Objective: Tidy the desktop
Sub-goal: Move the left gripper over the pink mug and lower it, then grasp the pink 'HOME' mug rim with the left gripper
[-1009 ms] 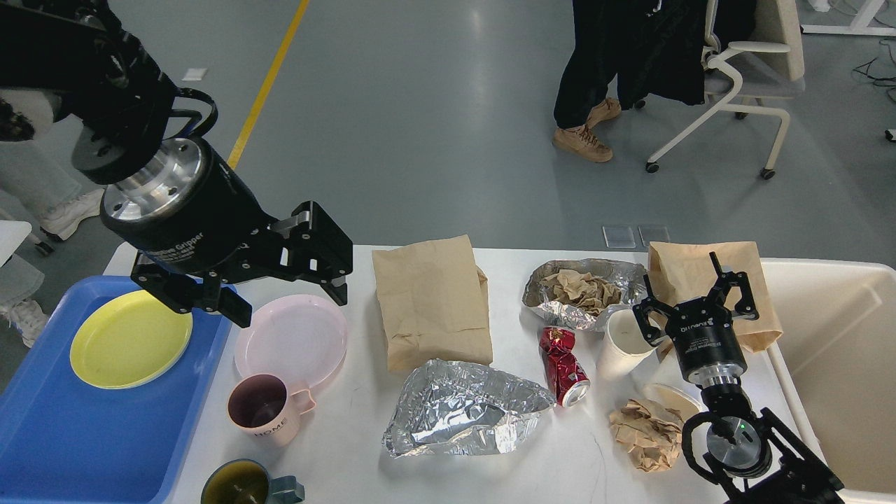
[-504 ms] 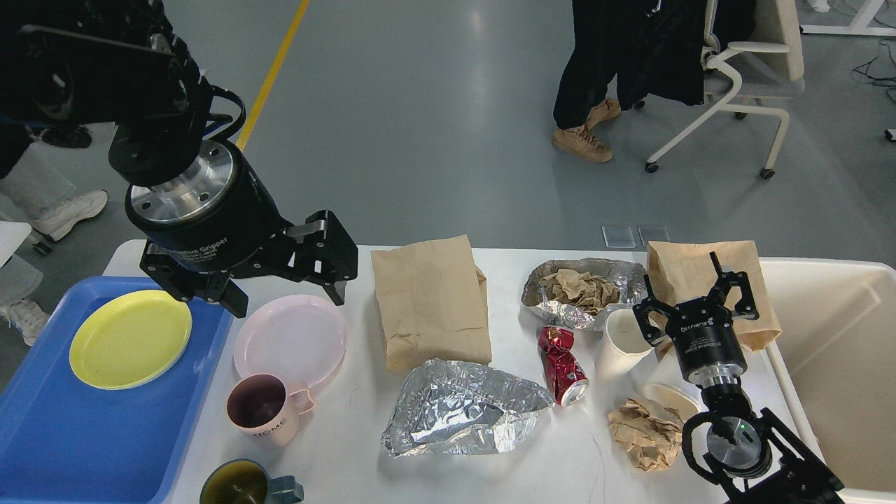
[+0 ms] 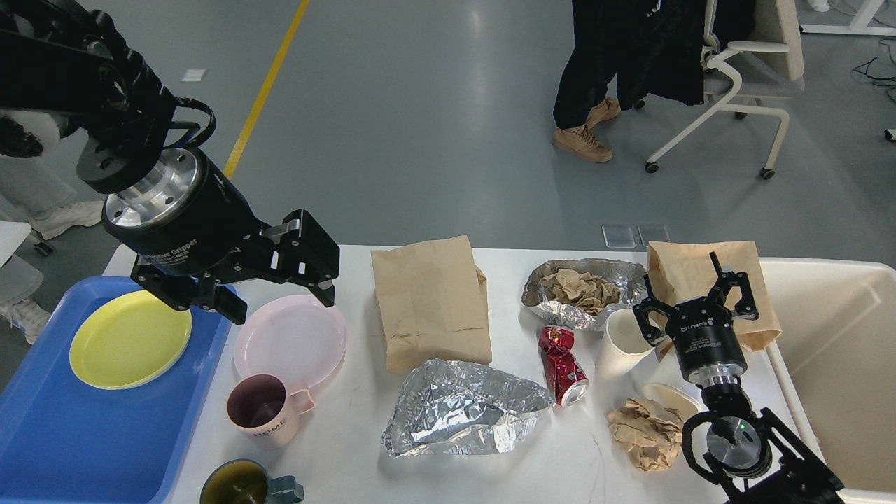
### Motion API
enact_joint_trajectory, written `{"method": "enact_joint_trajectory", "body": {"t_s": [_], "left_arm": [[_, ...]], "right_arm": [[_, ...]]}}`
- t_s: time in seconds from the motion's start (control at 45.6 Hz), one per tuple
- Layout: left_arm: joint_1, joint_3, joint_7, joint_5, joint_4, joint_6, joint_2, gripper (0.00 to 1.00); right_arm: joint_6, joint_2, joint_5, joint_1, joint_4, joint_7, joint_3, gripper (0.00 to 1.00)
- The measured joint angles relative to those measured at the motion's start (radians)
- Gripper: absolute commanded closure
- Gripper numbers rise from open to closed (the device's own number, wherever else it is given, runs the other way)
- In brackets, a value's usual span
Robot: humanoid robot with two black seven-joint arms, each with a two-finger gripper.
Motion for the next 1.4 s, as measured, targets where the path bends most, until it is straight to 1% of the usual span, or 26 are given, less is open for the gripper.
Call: {"method": "enact_joint_trajectory", "body": {"t_s": [0.154,0.241,0.329,0.417,0.504,0.592,0.636,0.724,0.79,0.833,0.877,0.965,1.162,1.272,1.404], "left_arm": [[0.099,0.008,0.001,0.037,0.002,0.02,-0.001,0.19],[0.164,0.018,0.004,0.054,0.008,0.071,0.008,0.19],[0.234,0.035,0.023,0.06,0.018,0.138,0.033,0.19],[0.328,0.043,0.04,0.061,0.046,0.217,0.07,0.19],[0.437,0.041,0.045,0.061,0.078,0.311,0.094,0.19],[0.547,0.034,0.046,0.059,0.103,0.42,0.119,0.19],[0.616,0.02,0.046,0.058,0.113,0.492,0.139,0.19],[0.702,-0.015,0.048,0.058,0.121,0.594,0.16,0.19],[0.743,-0.031,0.048,0.057,0.128,0.647,0.169,0.19],[0.762,-0.035,0.049,0.057,0.137,0.663,0.172,0.19],[0.791,-0.037,0.051,0.056,0.154,0.673,0.172,0.15],[0.833,-0.037,0.052,0.055,0.183,0.678,0.172,0.13],[0.904,-0.04,0.052,0.055,0.244,0.682,0.172,0.1],[0.944,-0.047,0.049,0.056,0.27,0.681,0.172,0.05],[0.971,-0.05,0.047,0.056,0.3,0.677,0.17,0.04]], "right_arm": [[0.0,0.0,0.0,0.0,0.0,0.0,0.0,0.0],[0.0,0.0,0.0,0.0,0.0,0.0,0.0,0.0],[0.0,0.0,0.0,0.0,0.0,0.0,0.0,0.0],[0.0,0.0,0.0,0.0,0.0,0.0,0.0,0.0],[0.0,0.0,0.0,0.0,0.0,0.0,0.0,0.0],[0.0,0.0,0.0,0.0,0.0,0.0,0.0,0.0],[0.0,0.0,0.0,0.0,0.0,0.0,0.0,0.0],[0.0,0.0,0.0,0.0,0.001,0.0,0.0,0.0],[0.0,0.0,0.0,0.0,0.002,0.0,0.0,0.0],[0.0,0.0,0.0,0.0,0.002,0.0,0.0,0.0],[0.0,0.0,0.0,0.0,0.002,0.0,0.0,0.0],[0.0,0.0,0.0,0.0,0.002,0.0,0.0,0.0],[0.0,0.0,0.0,0.0,0.002,0.0,0.0,0.0],[0.0,0.0,0.0,0.0,0.002,0.0,0.0,0.0],[0.0,0.0,0.0,0.0,0.002,0.0,0.0,0.0]]}}
